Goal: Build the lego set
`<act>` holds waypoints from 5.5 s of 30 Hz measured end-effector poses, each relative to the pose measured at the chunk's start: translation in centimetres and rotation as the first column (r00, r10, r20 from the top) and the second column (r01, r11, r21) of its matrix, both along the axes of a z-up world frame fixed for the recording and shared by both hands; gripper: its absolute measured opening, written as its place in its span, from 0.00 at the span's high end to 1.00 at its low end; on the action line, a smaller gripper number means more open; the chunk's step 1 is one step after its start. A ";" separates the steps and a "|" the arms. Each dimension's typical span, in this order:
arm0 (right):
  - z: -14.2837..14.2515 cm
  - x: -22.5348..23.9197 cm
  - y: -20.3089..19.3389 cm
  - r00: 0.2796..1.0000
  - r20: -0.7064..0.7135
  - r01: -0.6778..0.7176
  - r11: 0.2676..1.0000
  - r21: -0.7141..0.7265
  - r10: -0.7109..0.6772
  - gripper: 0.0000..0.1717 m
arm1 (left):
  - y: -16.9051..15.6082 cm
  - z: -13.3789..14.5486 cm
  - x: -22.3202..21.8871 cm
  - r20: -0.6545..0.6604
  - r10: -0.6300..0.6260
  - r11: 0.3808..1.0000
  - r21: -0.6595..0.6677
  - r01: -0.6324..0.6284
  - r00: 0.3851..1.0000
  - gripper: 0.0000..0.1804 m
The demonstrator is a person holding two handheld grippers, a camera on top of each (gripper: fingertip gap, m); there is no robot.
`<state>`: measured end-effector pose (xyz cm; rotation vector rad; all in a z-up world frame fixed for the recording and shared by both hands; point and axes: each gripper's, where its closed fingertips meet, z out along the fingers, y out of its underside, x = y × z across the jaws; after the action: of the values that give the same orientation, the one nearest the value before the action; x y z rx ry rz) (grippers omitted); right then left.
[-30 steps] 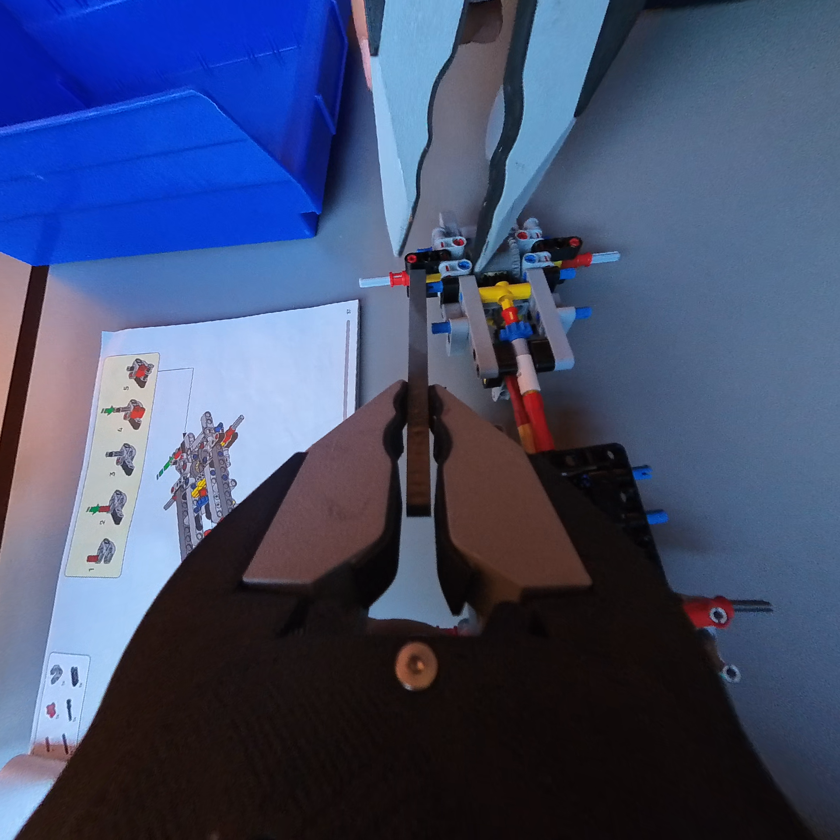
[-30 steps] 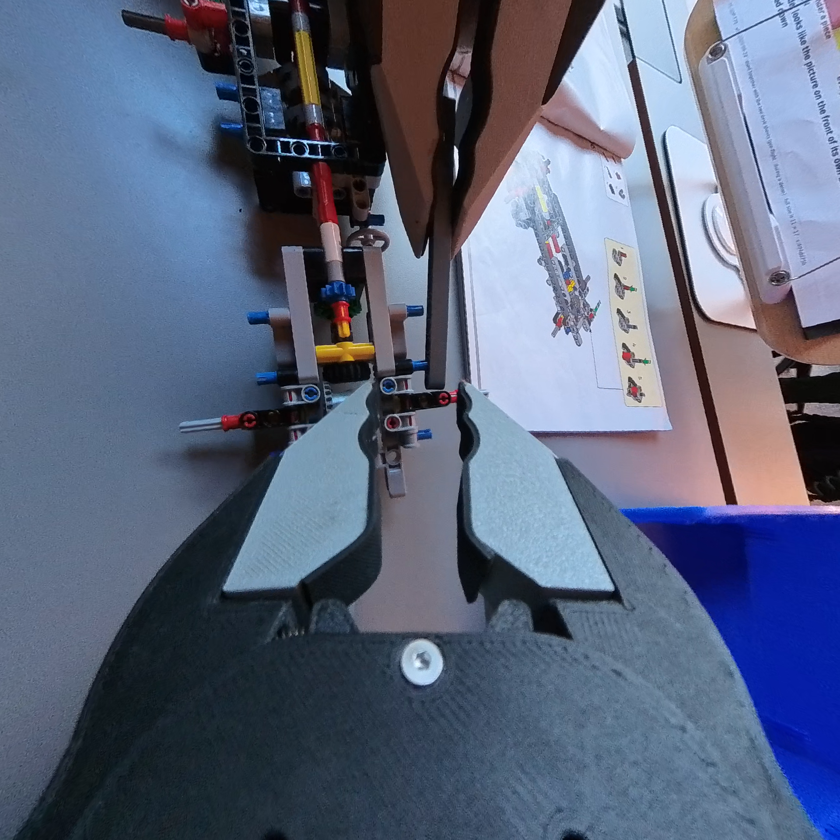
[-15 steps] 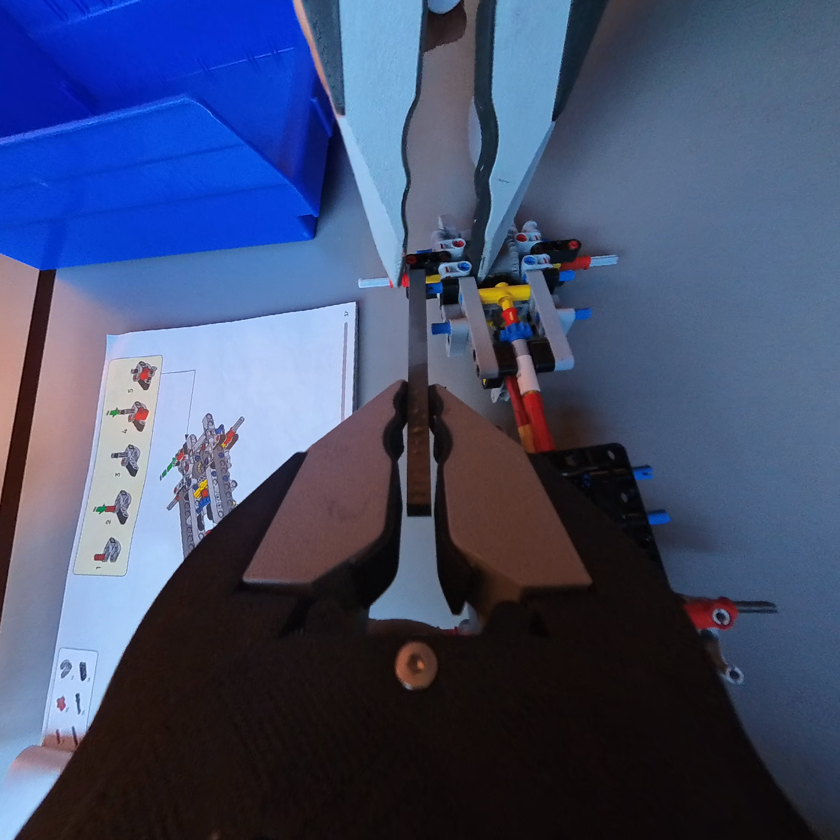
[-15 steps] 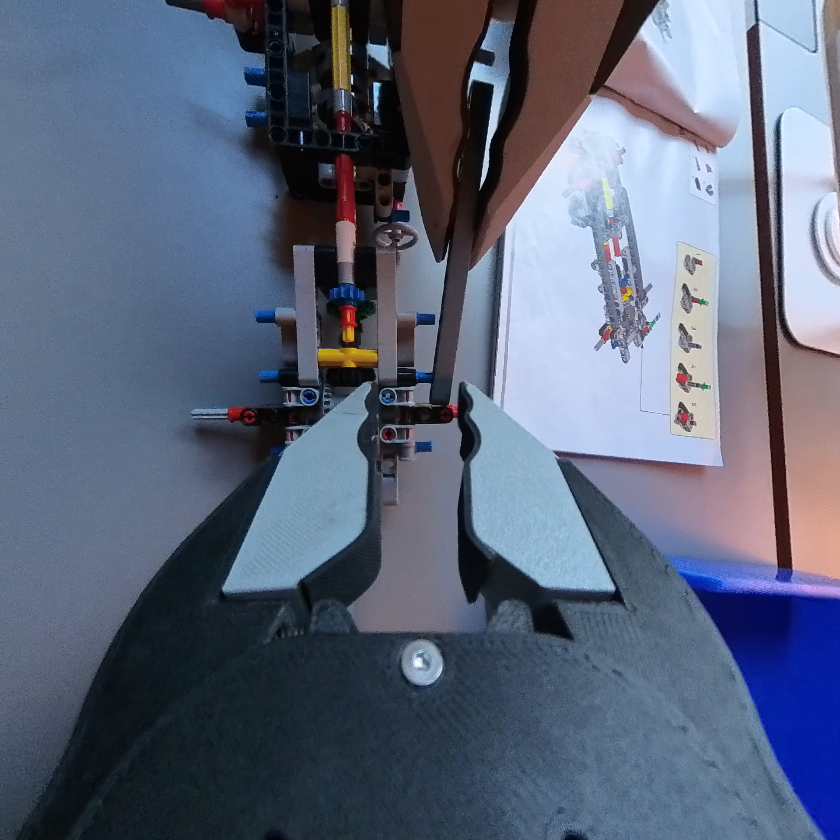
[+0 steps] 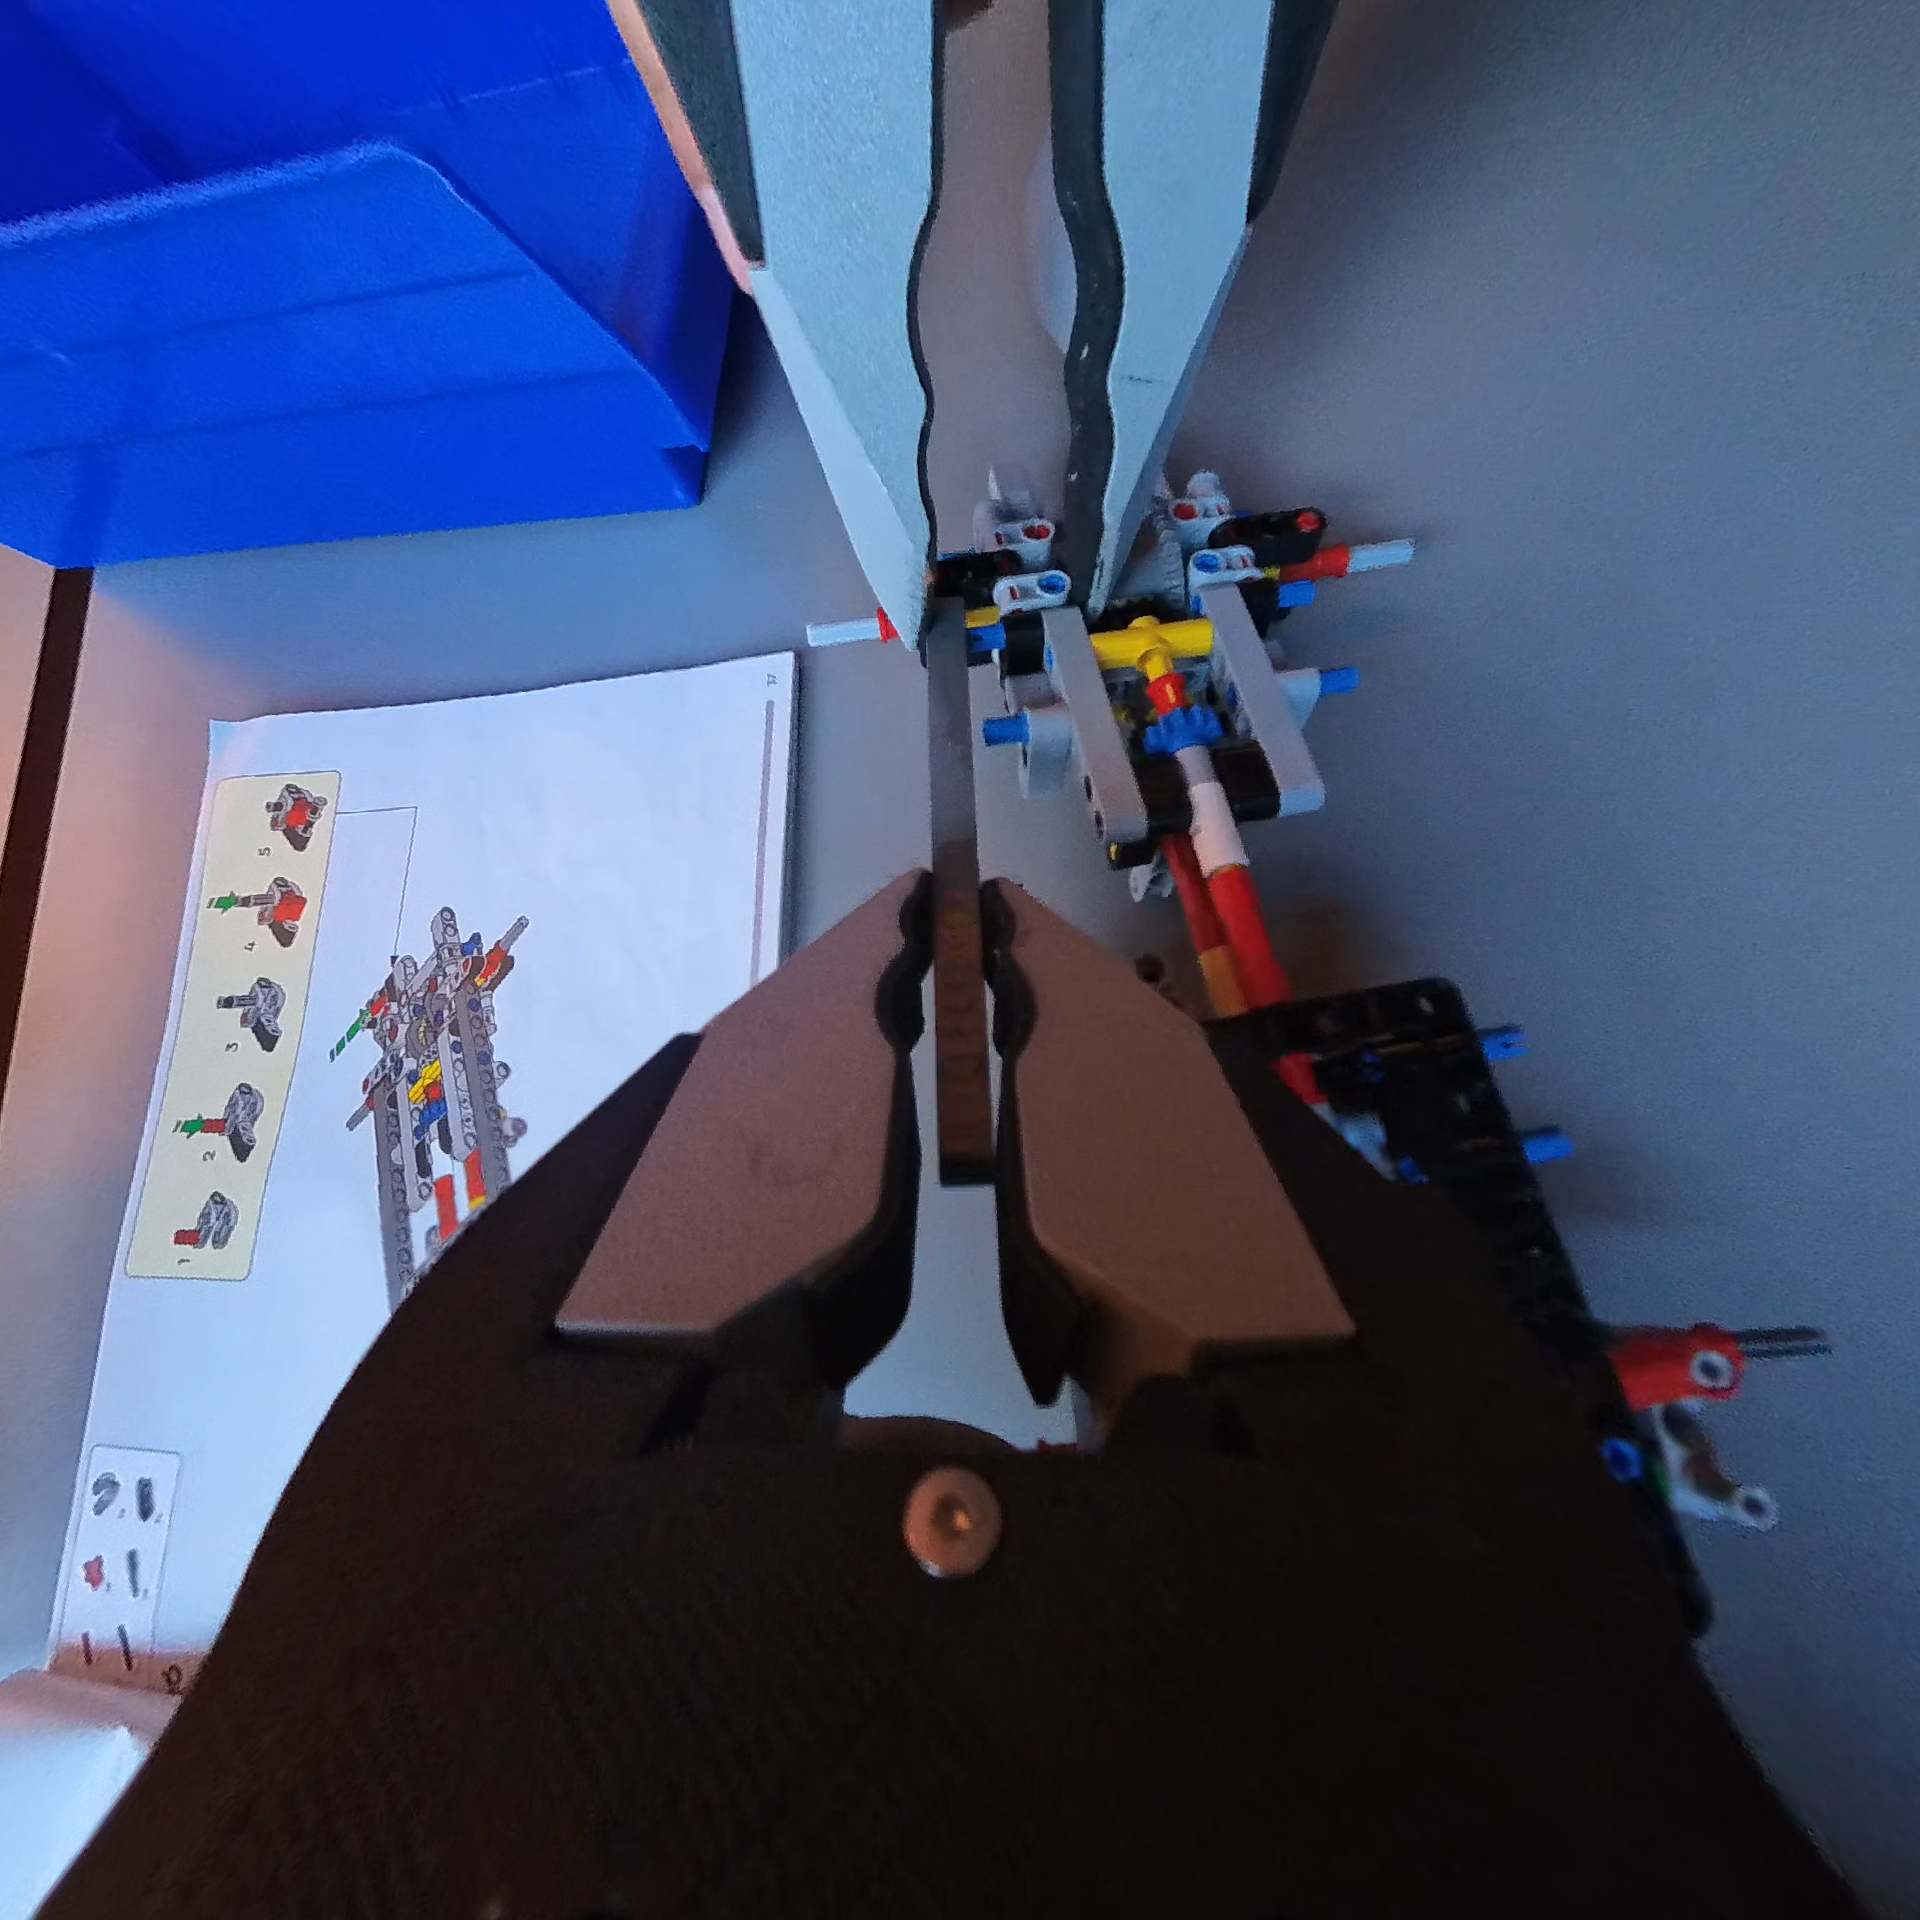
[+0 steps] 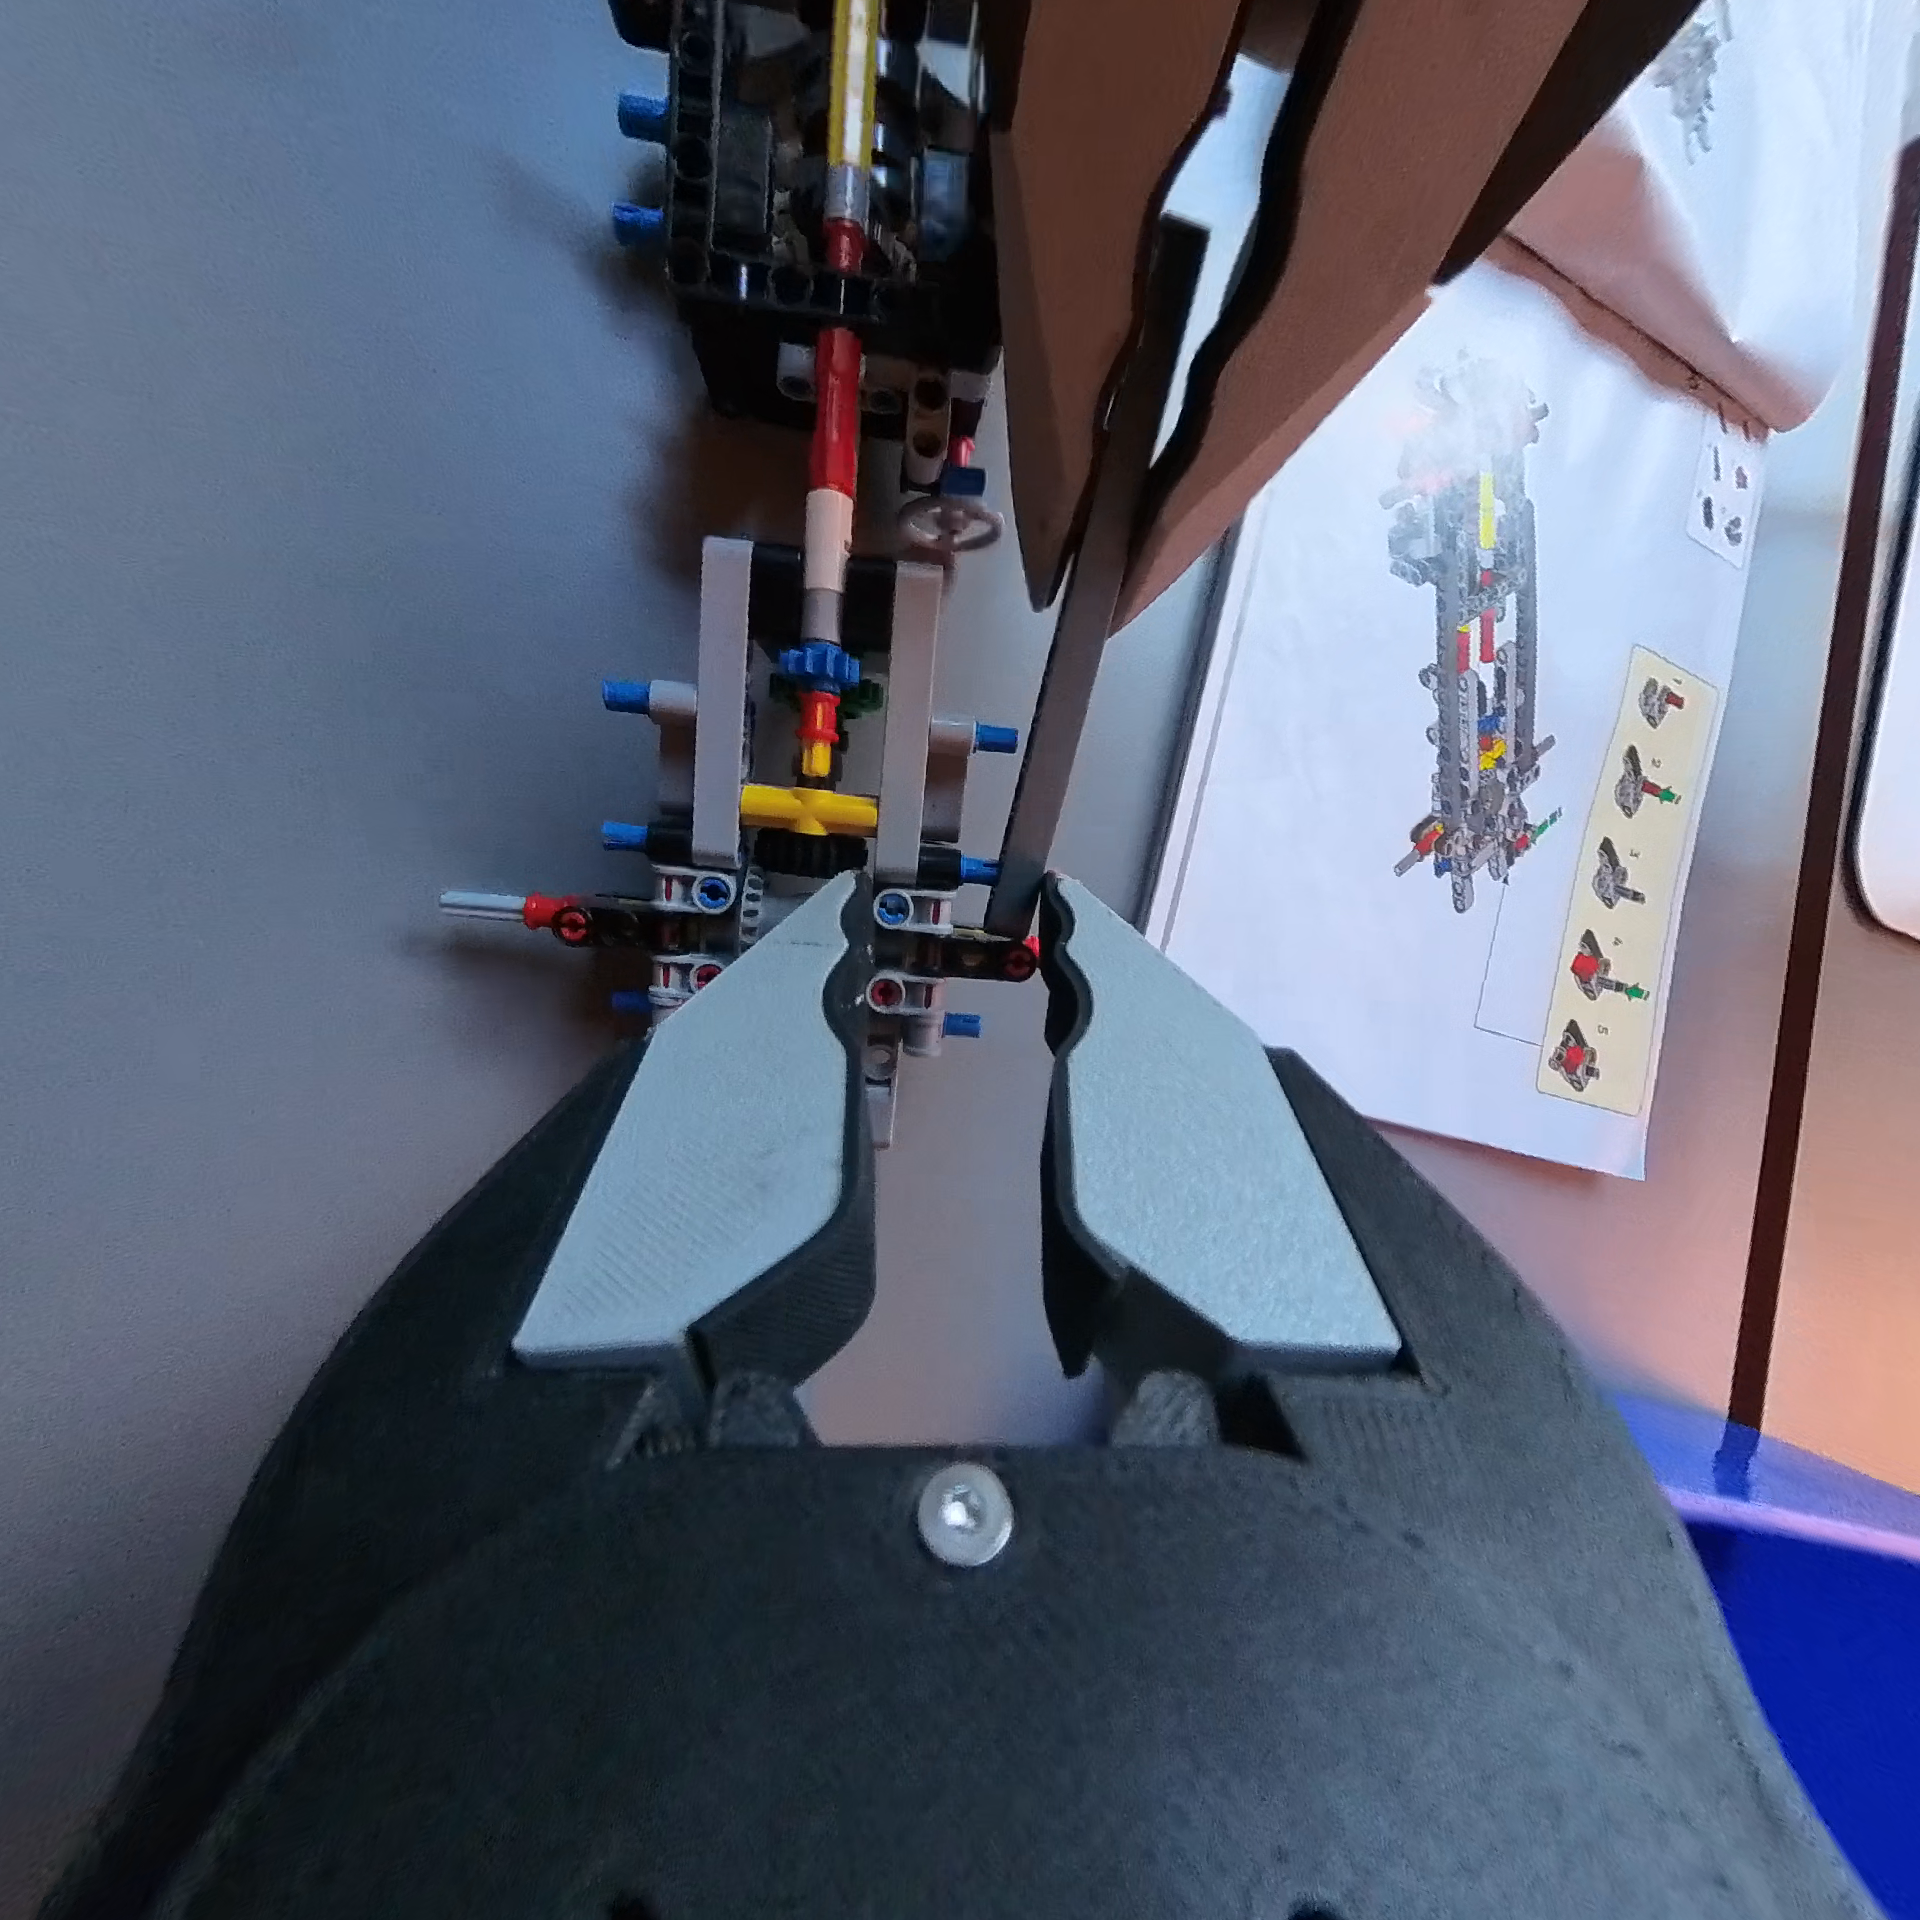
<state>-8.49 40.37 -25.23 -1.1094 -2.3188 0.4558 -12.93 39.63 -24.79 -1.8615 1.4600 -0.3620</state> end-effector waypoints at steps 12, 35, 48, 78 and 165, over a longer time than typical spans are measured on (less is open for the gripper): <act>0.0 -0.5 -0.2 0.999 -0.006 -0.036 0.999 0.008 0.036 0.85 | -0.8 0.1 -0.4 -0.034 0.000 1.000 0.007 0.000 0.999 0.95; 0.1 0.1 -1.0 0.998 0.036 -0.053 0.999 -0.002 0.053 0.82 | -1.4 -0.2 0.0 0.042 0.057 0.990 -0.131 -0.051 0.998 0.97; 0.2 -0.2 -1.2 0.999 0.020 -0.030 0.999 -0.039 0.030 0.81 | -1.8 -0.3 -0.1 0.032 0.098 0.987 -0.134 -0.093 0.995 0.97; -0.6 -0.6 -1.7 0.992 0.050 -0.111 0.994 -0.020 0.112 0.85 | -2.5 -0.3 -0.3 -0.029 0.102 0.991 -0.080 -0.104 0.994 0.95; -0.9 -0.3 -2.7 0.998 0.064 -0.008 0.980 -0.198 0.021 0.87 | -7.2 0.1 1.2 0.107 0.146 0.735 -0.677 -0.036 0.983 0.90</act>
<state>-8.79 37.62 -26.18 -1.2166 -2.3805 0.6777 -11.73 32.39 -24.71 -2.3867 1.2007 -1.0846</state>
